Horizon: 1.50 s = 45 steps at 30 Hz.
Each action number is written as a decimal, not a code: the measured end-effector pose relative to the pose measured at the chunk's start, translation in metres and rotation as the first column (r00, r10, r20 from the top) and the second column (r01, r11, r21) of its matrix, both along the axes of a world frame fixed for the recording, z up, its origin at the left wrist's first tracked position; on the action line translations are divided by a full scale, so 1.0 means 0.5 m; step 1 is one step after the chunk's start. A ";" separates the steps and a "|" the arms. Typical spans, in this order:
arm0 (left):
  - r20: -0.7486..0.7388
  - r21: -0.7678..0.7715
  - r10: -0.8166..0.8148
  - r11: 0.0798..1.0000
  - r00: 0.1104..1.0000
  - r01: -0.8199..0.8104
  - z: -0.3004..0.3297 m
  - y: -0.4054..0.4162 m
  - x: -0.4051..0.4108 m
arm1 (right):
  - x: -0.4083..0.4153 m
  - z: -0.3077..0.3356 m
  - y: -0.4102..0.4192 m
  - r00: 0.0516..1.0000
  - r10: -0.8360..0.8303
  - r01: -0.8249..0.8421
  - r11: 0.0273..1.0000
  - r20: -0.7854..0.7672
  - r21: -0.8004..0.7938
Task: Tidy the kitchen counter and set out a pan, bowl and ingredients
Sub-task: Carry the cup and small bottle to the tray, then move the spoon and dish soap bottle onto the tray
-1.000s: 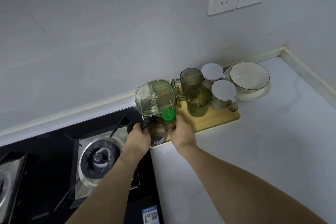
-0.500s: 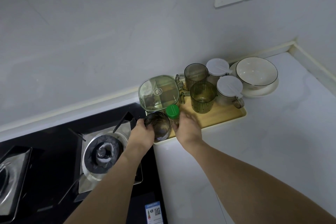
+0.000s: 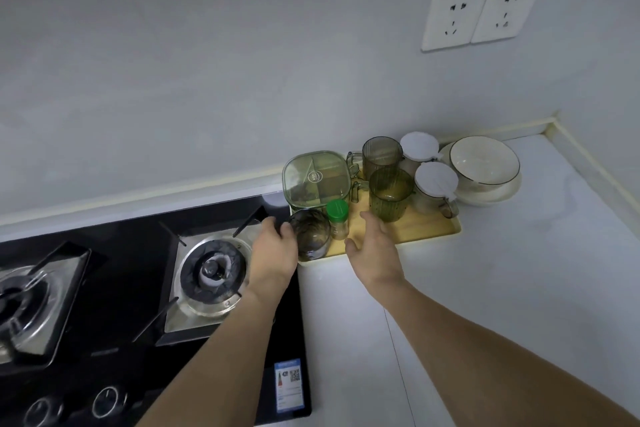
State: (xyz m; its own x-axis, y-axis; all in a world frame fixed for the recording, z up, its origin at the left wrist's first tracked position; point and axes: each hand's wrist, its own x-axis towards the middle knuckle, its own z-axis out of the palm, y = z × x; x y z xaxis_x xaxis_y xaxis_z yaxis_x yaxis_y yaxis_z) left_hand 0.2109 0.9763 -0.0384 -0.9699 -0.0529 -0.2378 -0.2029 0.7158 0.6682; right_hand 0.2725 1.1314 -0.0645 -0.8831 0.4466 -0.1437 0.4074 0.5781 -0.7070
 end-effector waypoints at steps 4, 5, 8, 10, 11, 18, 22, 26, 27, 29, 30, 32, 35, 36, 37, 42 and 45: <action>-0.204 -0.018 -0.021 1.000 0.979 0.018 0.046 -0.025 0.040 | 0.003 0.037 -0.023 0.966 0.005 0.015 0.997 -0.260 0.075; -0.256 -0.052 -0.061 0.997 0.965 0.049 0.050 -0.039 0.046 | 0.001 0.046 -0.031 0.951 -0.001 0.025 0.997 -0.310 0.074; -0.313 -0.165 -0.155 0.980 0.937 0.107 0.047 -0.095 0.067 | -0.001 0.078 -0.064 0.922 0.029 0.004 0.997 -0.387 0.082; -0.336 -0.209 -0.183 0.971 0.924 0.116 0.052 -0.138 0.087 | 0.003 0.098 -0.096 0.908 0.056 -0.016 0.995 -0.416 0.099; -0.354 -0.237 -0.202 0.964 0.913 0.121 0.056 -0.160 0.095 | 0.005 0.108 -0.115 0.904 0.067 -0.026 0.994 -0.423 0.104; -0.442 -0.324 -0.201 0.945 0.874 0.053 0.088 -0.376 0.167 | 0.045 0.158 -0.308 0.899 0.205 -0.181 0.979 -0.388 0.097; -0.487 -0.264 -0.051 0.960 0.872 -0.091 0.121 -0.544 0.224 | 0.078 0.193 -0.488 0.867 0.307 -0.301 0.950 -0.394 0.078; -0.535 -0.261 0.023 0.946 0.845 -0.192 0.149 -0.725 0.296 | 0.122 0.221 -0.693 0.805 0.419 -0.423 0.902 -0.421 0.087; -0.542 -0.262 0.050 0.939 0.839 -0.225 0.154 -0.778 0.320 | 0.137 0.225 -0.750 0.782 0.448 -0.456 0.885 -0.433 0.092; -0.551 -0.243 0.110 0.927 0.827 -0.285 0.163 -0.862 0.358 | 0.161 0.230 -0.839 0.753 0.489 -0.511 0.856 -0.439 0.076; -0.544 -0.231 0.143 0.922 0.827 -0.311 0.167 -0.899 0.377 | 0.173 0.231 -0.879 0.738 0.507 -0.535 0.842 -0.446 0.072; -0.524 -0.225 0.209 0.901 0.826 -0.371 0.173 -0.989 0.426 | 0.205 0.234 -0.971 0.703 0.547 -0.590 0.805 -0.454 0.057; -0.510 -0.220 0.288 0.867 0.810 -0.447 0.176 -1.108 0.493 | 0.244 0.240 -1.092 0.656 0.608 -0.659 0.750 -0.448 0.052; -0.508 -0.209 0.313 0.859 0.803 -0.467 0.177 -1.138 0.510 | 0.252 0.240 -1.122 0.641 0.625 -0.678 0.733 -0.446 0.054; -0.498 -0.197 0.346 0.848 0.795 -0.492 0.176 -1.171 0.526 | 0.260 0.241 -1.155 0.624 0.642 -0.697 0.715 -0.445 0.056; -0.461 -0.142 0.469 0.799 0.754 -0.584 0.164 -1.303 0.573 | 0.273 0.237 -1.293 0.573 0.703 -0.762 0.646 -0.421 0.042; -0.438 -0.122 0.512 0.780 0.739 -0.613 0.145 -1.361 0.573 | 0.248 0.224 -1.365 0.580 0.715 -0.777 0.629 -0.389 -0.003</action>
State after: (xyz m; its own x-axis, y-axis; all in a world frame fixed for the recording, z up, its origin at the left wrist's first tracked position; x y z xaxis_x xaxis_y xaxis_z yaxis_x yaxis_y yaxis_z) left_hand 0.4974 0.2955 0.0344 -0.7507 -0.6231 0.2196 -0.4022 0.6947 0.5964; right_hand 0.3967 0.4490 0.0474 -0.8945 -0.3946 0.2100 -0.3845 0.4398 -0.8116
